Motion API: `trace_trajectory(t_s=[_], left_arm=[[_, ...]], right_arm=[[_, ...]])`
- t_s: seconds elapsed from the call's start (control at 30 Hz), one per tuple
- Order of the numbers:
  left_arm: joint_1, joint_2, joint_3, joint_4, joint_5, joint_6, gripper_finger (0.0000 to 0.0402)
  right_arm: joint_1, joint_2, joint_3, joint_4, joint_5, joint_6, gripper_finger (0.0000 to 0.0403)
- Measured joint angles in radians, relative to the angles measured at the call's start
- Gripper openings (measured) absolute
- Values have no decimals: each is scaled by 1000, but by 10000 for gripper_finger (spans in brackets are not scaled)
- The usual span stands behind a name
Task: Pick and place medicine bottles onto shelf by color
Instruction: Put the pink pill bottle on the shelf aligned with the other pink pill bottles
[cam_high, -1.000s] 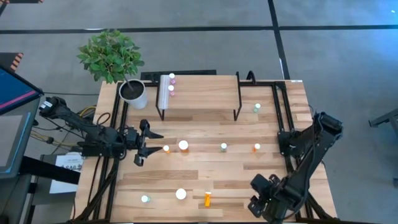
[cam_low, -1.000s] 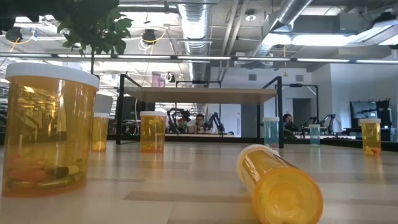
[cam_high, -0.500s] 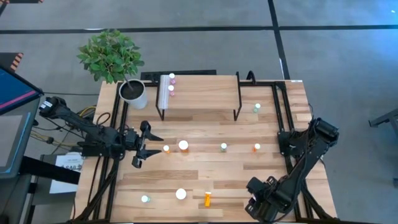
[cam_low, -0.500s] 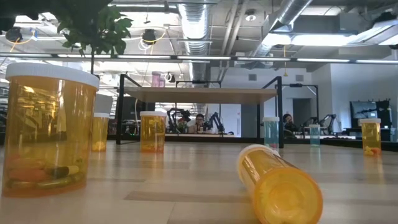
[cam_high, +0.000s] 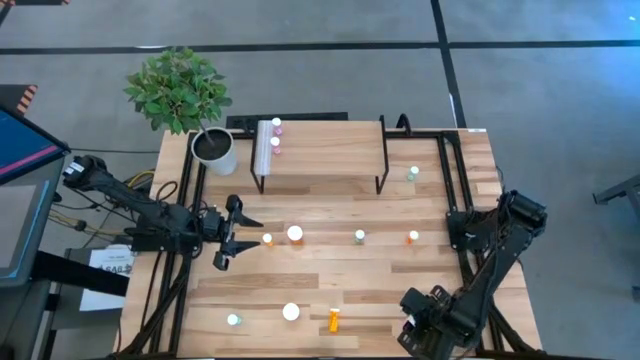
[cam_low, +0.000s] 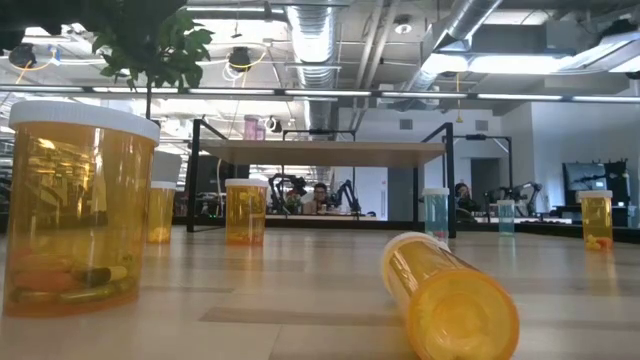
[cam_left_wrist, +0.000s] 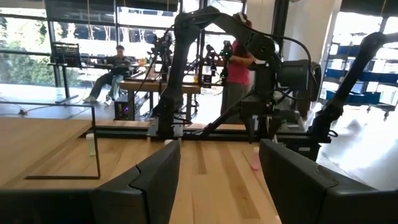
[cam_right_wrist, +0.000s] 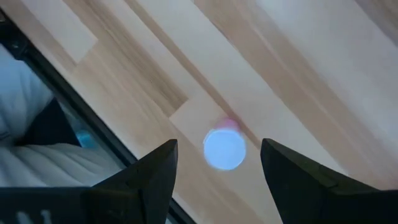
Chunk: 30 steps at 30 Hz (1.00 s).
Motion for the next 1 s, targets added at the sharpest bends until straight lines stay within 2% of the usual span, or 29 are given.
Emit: trace_trajectory(t_s=[0.1, 0.3, 0.37, 0.43, 0.6, 0.8, 1.0], left_arm=[[0, 0, 0, 1, 0, -1, 208], [0, 0, 0, 1, 0, -2, 208], [0, 0, 0, 1, 0, -2, 208], [0, 0, 0, 2, 1, -2, 208], [0, 0, 0, 3, 0, -2, 208], [0, 0, 0, 3, 0, -8, 208], [0, 0, 0, -4, -1, -8, 208]], right_arm=[[46, 0, 0, 0, 79, 57, 254], [199, 11, 2, -28, 371, 258, 254], [232, 44, 1, -35, 407, 310, 254], [253, 89, 0, -41, 397, 366, 254], [255, 204, -1, 26, 259, 405, 254], [248, 280, 4, 89, 260, 404, 254], [237, 303, 6, 67, 285, 396, 254]])
